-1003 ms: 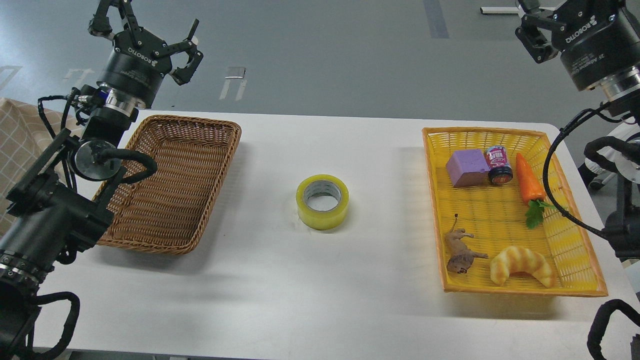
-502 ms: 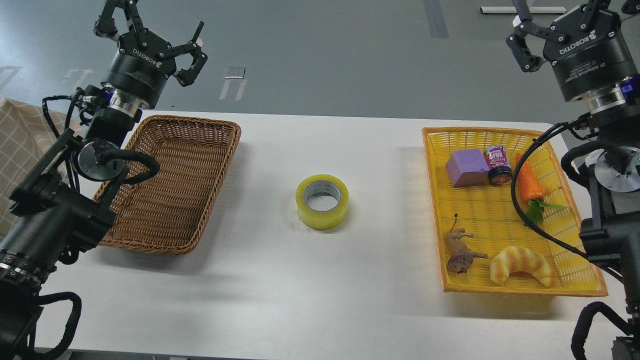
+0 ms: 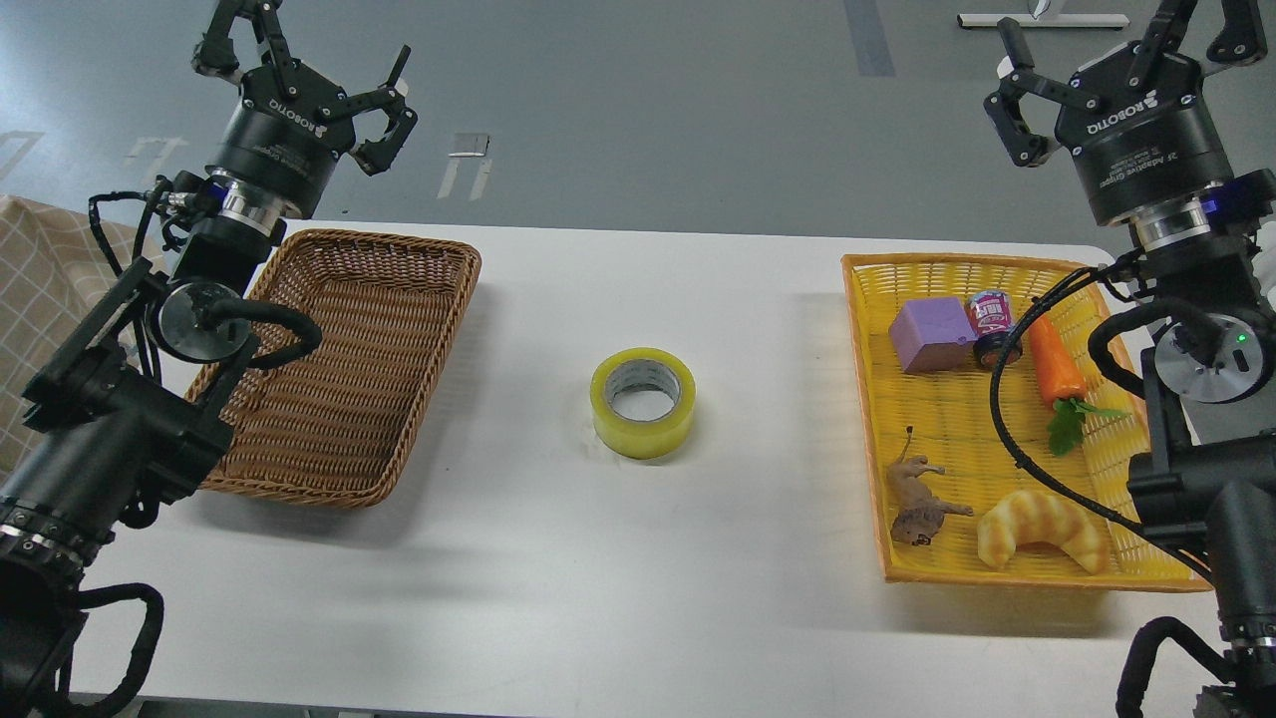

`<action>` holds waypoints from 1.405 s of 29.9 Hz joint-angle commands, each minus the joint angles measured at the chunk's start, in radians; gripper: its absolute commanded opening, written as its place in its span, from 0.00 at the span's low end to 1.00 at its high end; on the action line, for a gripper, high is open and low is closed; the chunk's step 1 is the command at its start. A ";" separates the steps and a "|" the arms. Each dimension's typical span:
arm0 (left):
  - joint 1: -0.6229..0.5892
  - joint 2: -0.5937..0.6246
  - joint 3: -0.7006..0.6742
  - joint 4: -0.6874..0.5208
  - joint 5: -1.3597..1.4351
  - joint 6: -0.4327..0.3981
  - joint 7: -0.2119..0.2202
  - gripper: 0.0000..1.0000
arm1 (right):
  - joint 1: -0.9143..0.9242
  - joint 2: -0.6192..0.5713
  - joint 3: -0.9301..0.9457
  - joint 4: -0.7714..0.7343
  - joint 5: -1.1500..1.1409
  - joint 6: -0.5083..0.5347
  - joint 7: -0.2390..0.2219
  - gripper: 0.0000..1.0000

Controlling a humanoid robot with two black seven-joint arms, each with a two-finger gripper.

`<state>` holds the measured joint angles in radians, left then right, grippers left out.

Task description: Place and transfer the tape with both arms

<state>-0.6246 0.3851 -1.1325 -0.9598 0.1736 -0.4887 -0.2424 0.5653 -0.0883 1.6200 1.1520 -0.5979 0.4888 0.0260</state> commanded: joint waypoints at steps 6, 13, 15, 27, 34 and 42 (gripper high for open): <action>0.000 0.005 0.003 0.001 0.000 0.000 -0.002 0.98 | 0.002 0.009 0.000 0.003 0.001 0.000 0.000 1.00; -0.001 0.003 0.003 0.001 0.001 0.000 -0.002 0.98 | 0.001 0.013 0.006 0.003 0.000 0.000 0.000 1.00; -0.003 0.003 0.003 0.001 0.001 0.000 -0.002 0.98 | 0.001 0.013 0.006 0.003 0.001 0.000 0.000 1.00; -0.014 0.011 0.002 0.001 0.090 0.000 -0.006 0.98 | -0.008 0.028 0.026 0.003 0.001 0.000 0.000 1.00; -0.027 0.012 0.000 0.000 0.205 0.000 -0.009 0.98 | -0.018 0.029 0.027 0.003 0.001 0.000 0.002 1.00; -0.055 0.040 0.002 -0.051 0.437 0.000 -0.011 0.98 | -0.036 0.036 0.037 0.008 0.009 0.000 0.002 1.00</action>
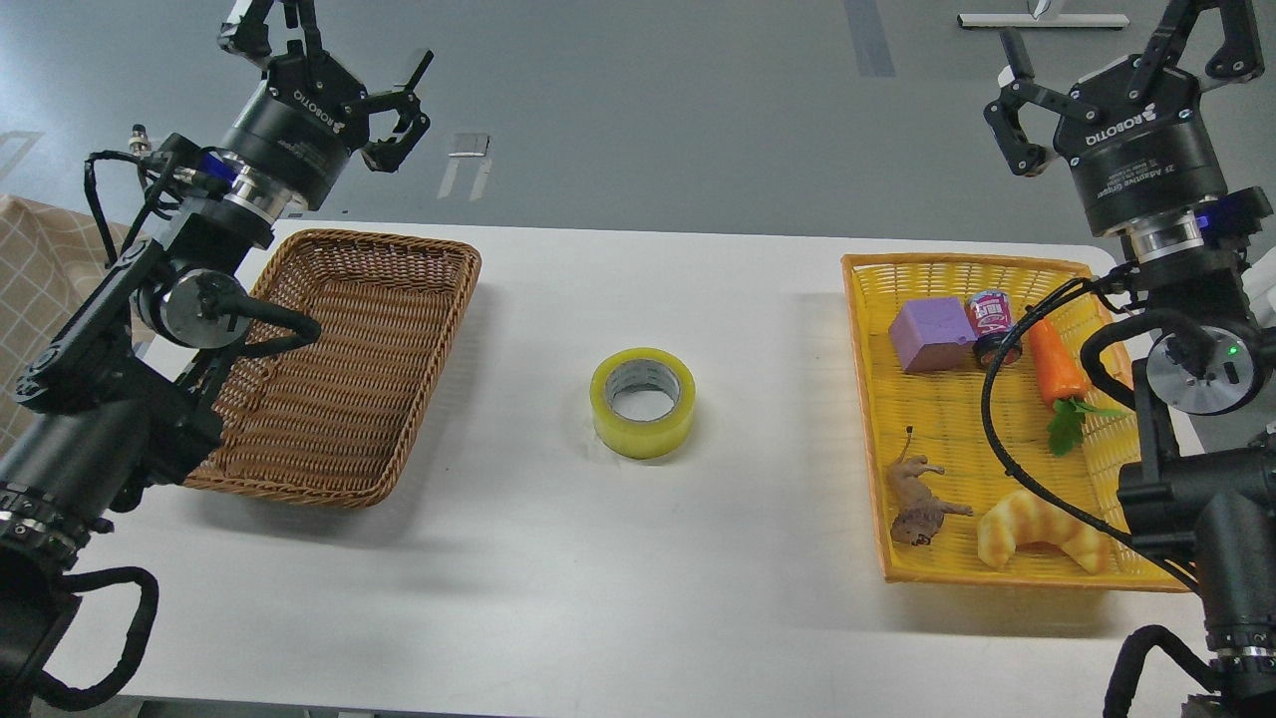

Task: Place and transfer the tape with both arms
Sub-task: 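Swing the left gripper over the basket toward the tape roll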

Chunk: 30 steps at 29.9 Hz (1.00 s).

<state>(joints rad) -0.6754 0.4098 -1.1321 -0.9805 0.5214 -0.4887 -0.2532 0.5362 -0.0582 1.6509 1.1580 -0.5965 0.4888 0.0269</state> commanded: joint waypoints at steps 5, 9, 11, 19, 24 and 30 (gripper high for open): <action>-0.007 0.046 0.002 -0.130 0.375 0.000 -0.001 0.98 | -0.027 0.011 0.010 0.000 0.023 0.000 0.001 1.00; -0.009 0.095 0.003 -0.178 0.504 0.000 0.005 0.98 | -0.048 0.011 0.010 -0.001 0.046 0.000 0.001 1.00; -0.010 0.106 0.005 -0.182 0.557 0.000 0.006 0.98 | -0.056 0.008 0.010 -0.003 0.070 0.000 0.001 1.00; -0.044 0.181 0.067 -0.236 0.808 0.000 0.006 0.98 | -0.081 0.008 0.010 -0.004 0.083 0.000 0.001 1.00; -0.130 0.279 0.256 -0.293 0.864 0.000 0.008 0.98 | -0.088 0.008 0.010 -0.006 0.083 0.000 0.001 1.00; -0.240 0.353 0.443 -0.316 0.922 0.000 0.011 0.98 | -0.098 0.008 0.010 -0.009 0.083 0.000 0.002 1.00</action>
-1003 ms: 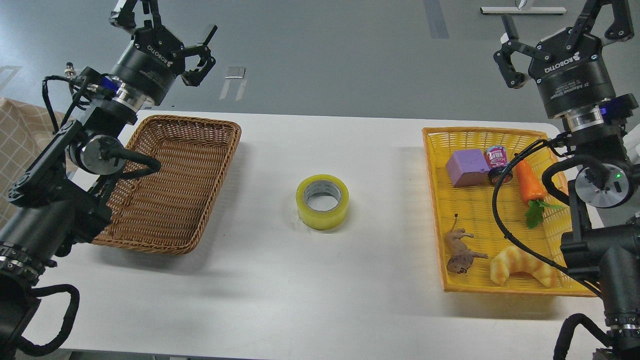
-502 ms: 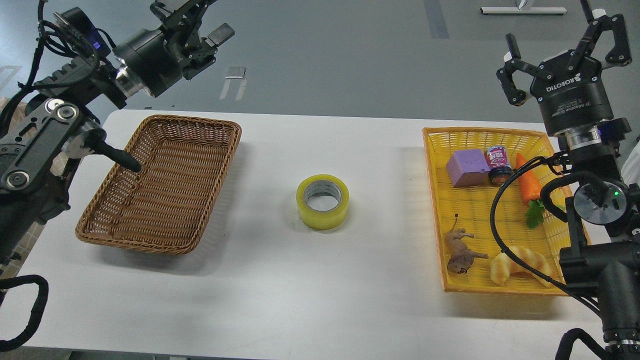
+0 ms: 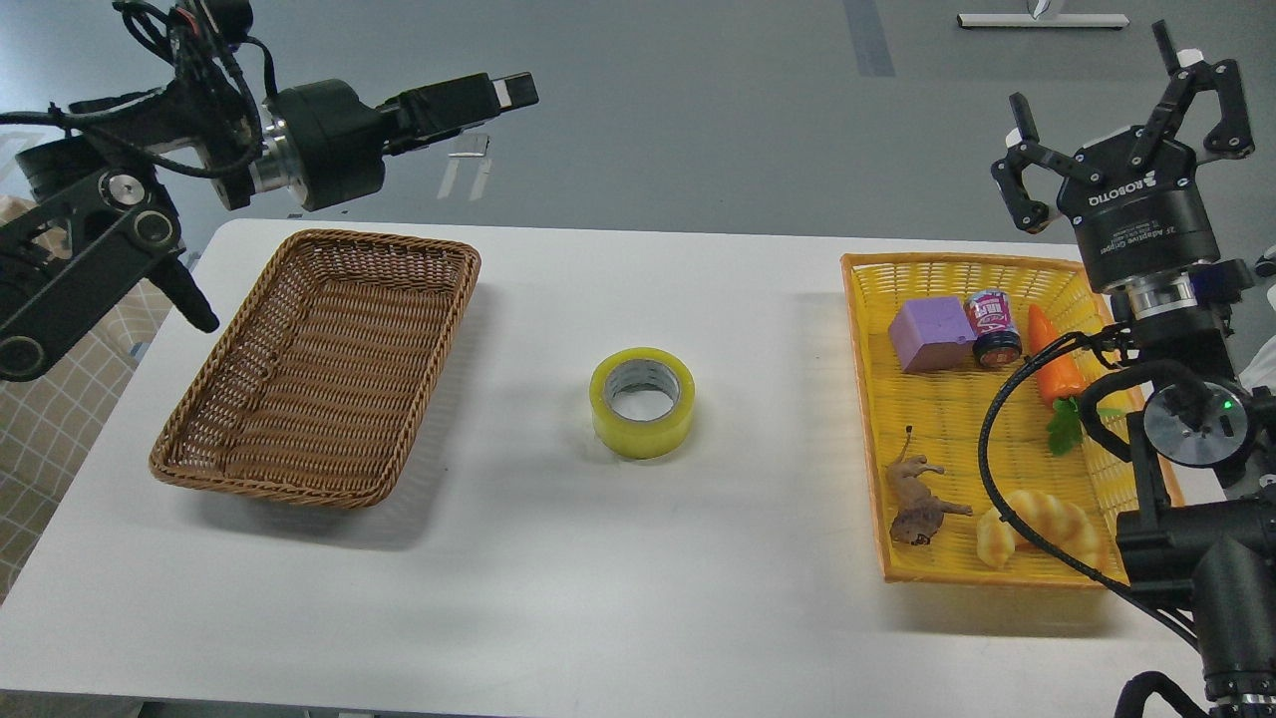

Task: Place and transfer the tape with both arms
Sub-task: 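Swing the left gripper over the basket toward the tape roll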

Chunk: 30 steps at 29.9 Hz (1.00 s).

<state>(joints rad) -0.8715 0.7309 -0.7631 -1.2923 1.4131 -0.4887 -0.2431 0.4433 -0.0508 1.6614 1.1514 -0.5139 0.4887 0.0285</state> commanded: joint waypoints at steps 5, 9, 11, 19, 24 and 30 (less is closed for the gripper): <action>-0.093 0.045 0.165 -0.004 0.124 0.000 0.008 0.98 | -0.025 0.000 0.000 -0.002 0.000 0.000 0.002 1.00; -0.096 0.045 0.226 -0.004 0.170 0.000 0.063 0.98 | -0.038 0.000 0.000 -0.004 0.000 0.000 0.004 1.00; -0.098 0.036 0.254 -0.004 0.176 0.000 0.114 0.98 | -0.048 0.000 0.000 -0.004 0.000 0.000 0.005 1.00; -0.115 -0.024 0.297 -0.004 0.230 0.000 0.171 0.98 | -0.074 0.000 0.000 -0.004 0.005 0.000 0.008 1.00; -0.132 -0.096 0.318 -0.004 0.239 0.000 0.252 0.98 | -0.078 -0.001 0.000 -0.010 0.005 0.000 0.008 1.00; -0.146 -0.188 0.324 0.001 0.245 0.000 0.358 0.98 | -0.080 -0.003 0.001 -0.010 0.005 0.000 0.008 1.00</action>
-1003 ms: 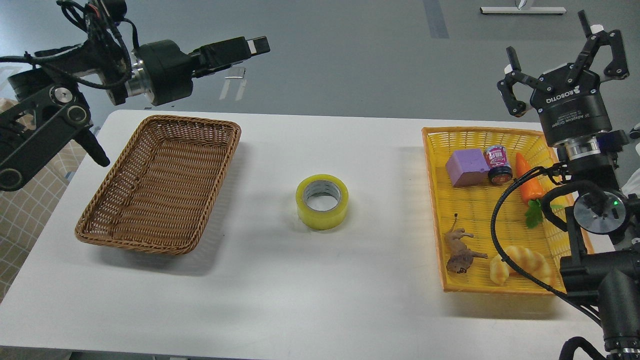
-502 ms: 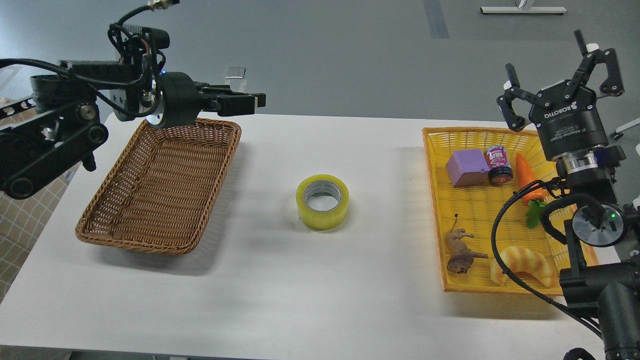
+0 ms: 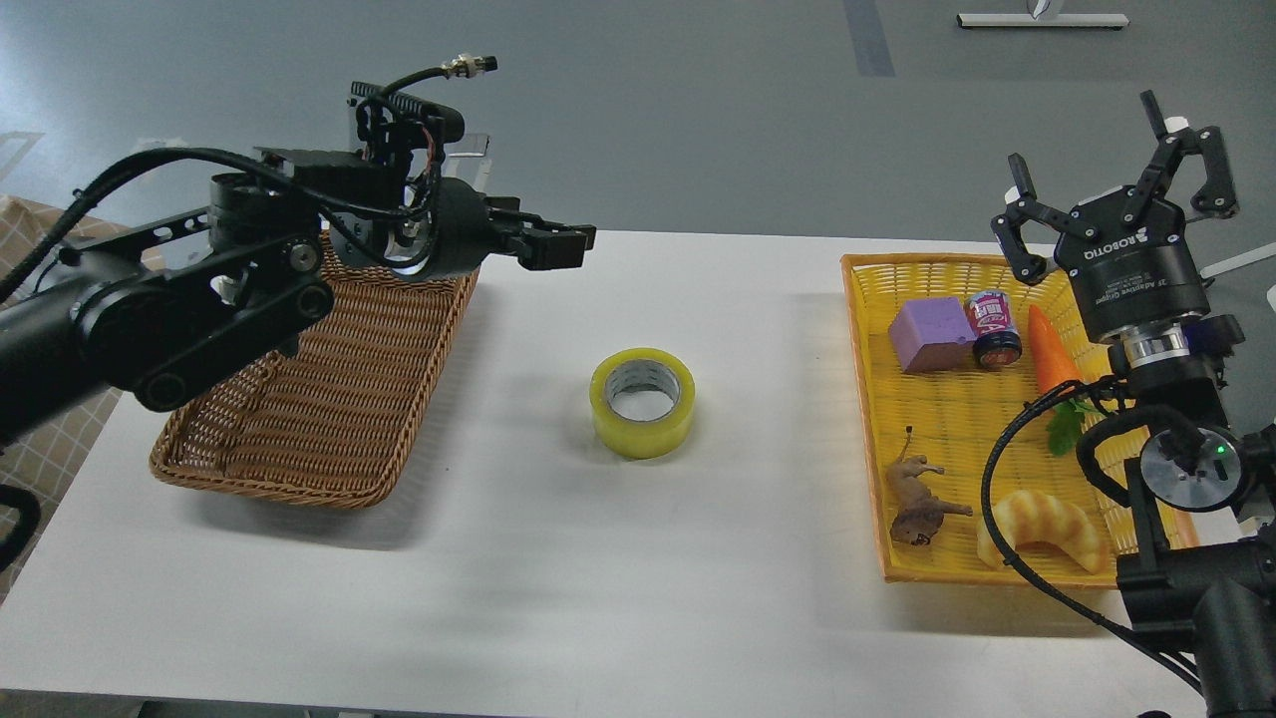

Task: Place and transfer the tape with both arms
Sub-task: 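Swing the left gripper over the basket toward the tape roll, then grasp the tape roll's rim with the left gripper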

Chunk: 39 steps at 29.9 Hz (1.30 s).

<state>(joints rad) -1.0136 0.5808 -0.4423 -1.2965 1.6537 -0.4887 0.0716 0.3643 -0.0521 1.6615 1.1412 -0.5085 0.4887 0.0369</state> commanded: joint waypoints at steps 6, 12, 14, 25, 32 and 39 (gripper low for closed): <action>-0.048 -0.088 0.114 0.017 0.023 0.000 0.099 0.98 | -0.002 -0.005 0.003 -0.011 0.001 0.000 0.000 1.00; -0.046 -0.150 0.154 0.060 0.021 0.000 0.135 0.98 | -0.002 -0.005 0.003 -0.015 0.001 0.000 0.000 1.00; -0.045 -0.174 0.160 0.069 0.020 0.000 0.137 0.98 | -0.002 -0.005 0.003 -0.015 -0.001 0.000 0.000 1.00; -0.039 -0.260 0.214 0.132 0.017 0.000 0.137 0.98 | -0.001 -0.006 0.003 -0.015 -0.001 0.000 0.000 1.00; -0.028 -0.277 0.247 0.167 0.015 0.000 0.135 0.98 | -0.001 -0.006 0.003 -0.017 -0.001 0.000 0.000 1.00; -0.016 -0.289 0.246 0.200 0.015 0.000 0.135 0.98 | -0.002 -0.006 0.003 -0.028 -0.001 0.000 0.000 1.00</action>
<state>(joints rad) -1.0358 0.2996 -0.1948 -1.1133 1.6689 -0.4887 0.2065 0.3639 -0.0584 1.6645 1.1165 -0.5093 0.4887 0.0369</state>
